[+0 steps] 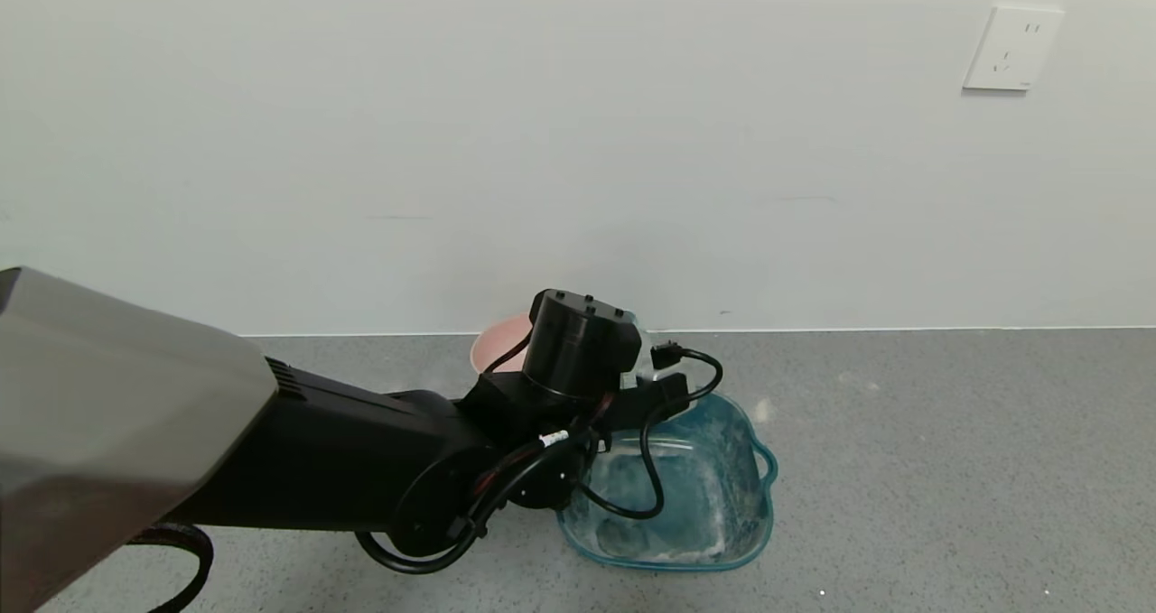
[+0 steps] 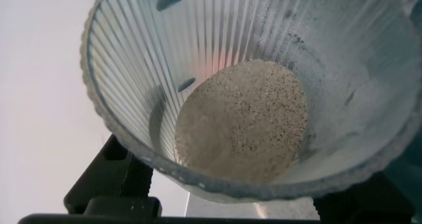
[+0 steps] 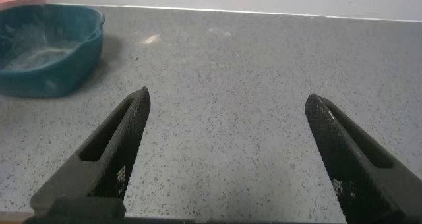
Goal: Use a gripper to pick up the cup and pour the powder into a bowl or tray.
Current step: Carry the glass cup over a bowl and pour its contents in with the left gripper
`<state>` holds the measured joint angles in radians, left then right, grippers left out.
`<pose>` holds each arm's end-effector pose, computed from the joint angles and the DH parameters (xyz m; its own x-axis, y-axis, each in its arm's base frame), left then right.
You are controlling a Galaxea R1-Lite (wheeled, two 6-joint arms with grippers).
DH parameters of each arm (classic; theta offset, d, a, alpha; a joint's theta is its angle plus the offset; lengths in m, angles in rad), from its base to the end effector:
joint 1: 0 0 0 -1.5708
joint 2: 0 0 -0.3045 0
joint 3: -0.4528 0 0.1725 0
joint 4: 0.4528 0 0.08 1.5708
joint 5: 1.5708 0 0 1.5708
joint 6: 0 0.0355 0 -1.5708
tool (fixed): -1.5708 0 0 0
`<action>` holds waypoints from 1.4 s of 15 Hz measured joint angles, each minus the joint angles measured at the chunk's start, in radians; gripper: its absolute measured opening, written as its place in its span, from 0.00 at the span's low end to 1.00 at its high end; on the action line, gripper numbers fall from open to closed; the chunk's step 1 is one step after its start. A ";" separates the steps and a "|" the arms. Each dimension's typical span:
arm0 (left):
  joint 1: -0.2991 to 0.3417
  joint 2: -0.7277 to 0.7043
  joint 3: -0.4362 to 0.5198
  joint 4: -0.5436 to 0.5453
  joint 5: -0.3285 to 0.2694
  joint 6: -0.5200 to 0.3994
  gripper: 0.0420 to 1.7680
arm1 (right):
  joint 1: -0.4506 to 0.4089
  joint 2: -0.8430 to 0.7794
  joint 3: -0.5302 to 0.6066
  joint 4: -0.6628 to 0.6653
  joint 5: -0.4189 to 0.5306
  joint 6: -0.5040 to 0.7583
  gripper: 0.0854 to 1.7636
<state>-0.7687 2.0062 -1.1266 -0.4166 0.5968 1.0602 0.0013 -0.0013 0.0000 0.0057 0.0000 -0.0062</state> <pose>0.2894 -0.2521 0.1558 0.9227 -0.1105 -0.3694 0.3845 0.1905 0.9033 -0.0340 0.0000 0.0748 1.0000 0.0013 -0.0044 -0.0013 1.0000 -0.0062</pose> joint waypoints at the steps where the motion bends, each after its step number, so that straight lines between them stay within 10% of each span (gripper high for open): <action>1: 0.000 -0.002 0.000 0.000 0.009 0.008 0.73 | 0.000 0.000 0.000 0.000 0.000 0.000 0.97; 21: -0.045 -0.027 0.050 -0.016 0.104 0.390 0.73 | 0.000 0.000 0.000 0.000 0.000 0.000 0.97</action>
<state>-0.8138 1.9796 -1.0770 -0.4330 0.7013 1.4504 0.0013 -0.0013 0.0000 0.0057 0.0000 -0.0066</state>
